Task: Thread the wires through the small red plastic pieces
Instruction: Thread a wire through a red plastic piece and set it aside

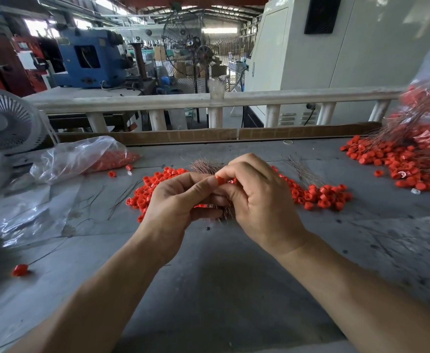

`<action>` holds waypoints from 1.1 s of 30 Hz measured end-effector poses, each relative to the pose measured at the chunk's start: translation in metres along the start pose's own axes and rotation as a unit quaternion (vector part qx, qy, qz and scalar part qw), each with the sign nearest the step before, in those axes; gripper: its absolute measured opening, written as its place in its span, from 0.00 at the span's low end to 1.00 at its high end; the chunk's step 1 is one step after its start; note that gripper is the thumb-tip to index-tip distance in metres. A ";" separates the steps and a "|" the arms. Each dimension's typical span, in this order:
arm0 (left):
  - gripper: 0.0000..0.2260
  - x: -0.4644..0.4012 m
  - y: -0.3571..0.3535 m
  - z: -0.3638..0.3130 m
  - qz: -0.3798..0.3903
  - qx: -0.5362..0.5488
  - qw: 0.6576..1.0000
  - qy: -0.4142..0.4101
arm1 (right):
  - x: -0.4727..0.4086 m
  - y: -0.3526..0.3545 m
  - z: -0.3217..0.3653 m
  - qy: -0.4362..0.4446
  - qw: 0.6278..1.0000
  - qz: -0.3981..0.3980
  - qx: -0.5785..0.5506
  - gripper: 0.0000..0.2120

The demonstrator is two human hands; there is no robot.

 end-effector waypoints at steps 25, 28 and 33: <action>0.19 0.003 0.000 0.002 -0.014 0.005 0.999 0.034 | 0.001 0.001 -0.008 -0.047 0.998 -0.001 -0.041 0.05; 0.21 0.003 -0.002 0.001 -0.013 0.006 0.999 0.038 | 0.000 0.004 -0.006 -0.036 0.999 -0.005 -0.028 0.04; 0.23 0.003 -0.004 0.002 -0.008 0.026 0.999 0.035 | 0.001 0.006 -0.001 -0.018 1.000 -0.015 -0.007 0.02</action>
Point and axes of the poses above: each hand's wrist, its own x-axis away from the middle knuckle, its own y-axis out of the back of the hand, z = x × y, the point moved 10 cm from there along -x, towards the middle knuckle, and after that the axes turned 4 degrees about -x, right-handed, at the moved point
